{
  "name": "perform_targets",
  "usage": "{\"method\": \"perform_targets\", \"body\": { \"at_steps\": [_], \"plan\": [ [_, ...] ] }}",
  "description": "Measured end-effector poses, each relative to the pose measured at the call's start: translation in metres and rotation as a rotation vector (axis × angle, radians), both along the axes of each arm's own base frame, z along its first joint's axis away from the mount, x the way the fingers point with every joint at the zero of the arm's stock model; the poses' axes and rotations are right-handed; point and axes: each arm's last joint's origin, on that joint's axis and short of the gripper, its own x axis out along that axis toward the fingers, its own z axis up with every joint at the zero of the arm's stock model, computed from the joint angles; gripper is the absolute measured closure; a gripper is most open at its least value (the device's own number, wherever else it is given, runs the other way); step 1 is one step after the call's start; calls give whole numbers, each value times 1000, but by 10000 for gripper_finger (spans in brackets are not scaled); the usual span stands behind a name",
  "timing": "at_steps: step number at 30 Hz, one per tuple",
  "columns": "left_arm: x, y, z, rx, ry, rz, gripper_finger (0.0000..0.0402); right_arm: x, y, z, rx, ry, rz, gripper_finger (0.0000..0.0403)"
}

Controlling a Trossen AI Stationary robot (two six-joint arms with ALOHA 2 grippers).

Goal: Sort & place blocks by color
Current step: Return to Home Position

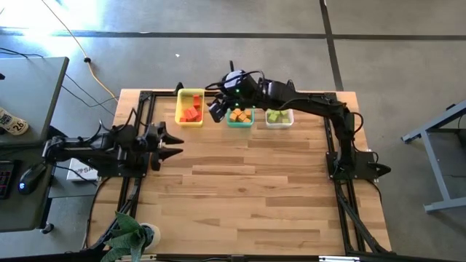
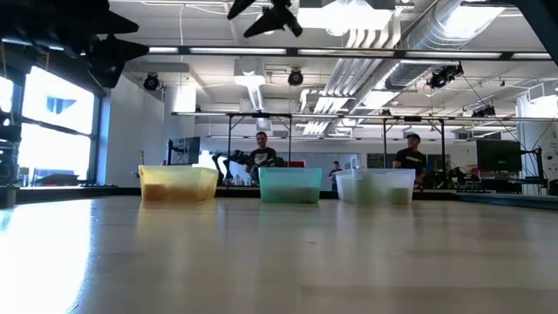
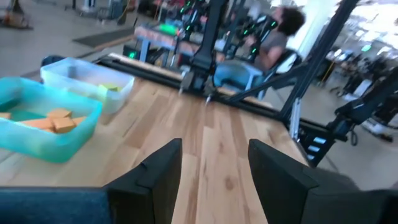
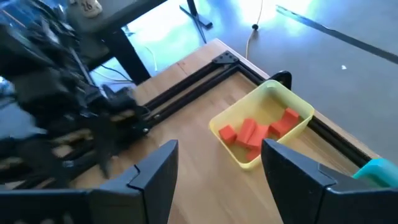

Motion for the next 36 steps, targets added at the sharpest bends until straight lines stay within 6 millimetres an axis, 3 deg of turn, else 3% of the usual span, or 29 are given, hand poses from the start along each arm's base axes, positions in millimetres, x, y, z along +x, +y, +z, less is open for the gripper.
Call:
{"method": "perform_targets", "body": {
  "at_steps": [6, 13, 24, 29, 36],
  "plan": [
    [-1, -1, -31, 13, -76, -13, 229, -12, 19, 26, -9, 13, -14, 187],
    [2, -1, -59, 25, -98, -14, 229, -28, 34, 31, -49, 151, -65, 187],
    [2, -1, -63, 33, -50, -27, 229, -52, 39, 27, -135, 358, -100, 187],
    [2, -1, -62, 33, -51, -23, 229, -83, 46, 38, -218, 478, -142, 187],
    [2, -1, -62, 34, -51, -23, 229, -126, 76, 50, -445, 528, -305, 187]
  ]
}}
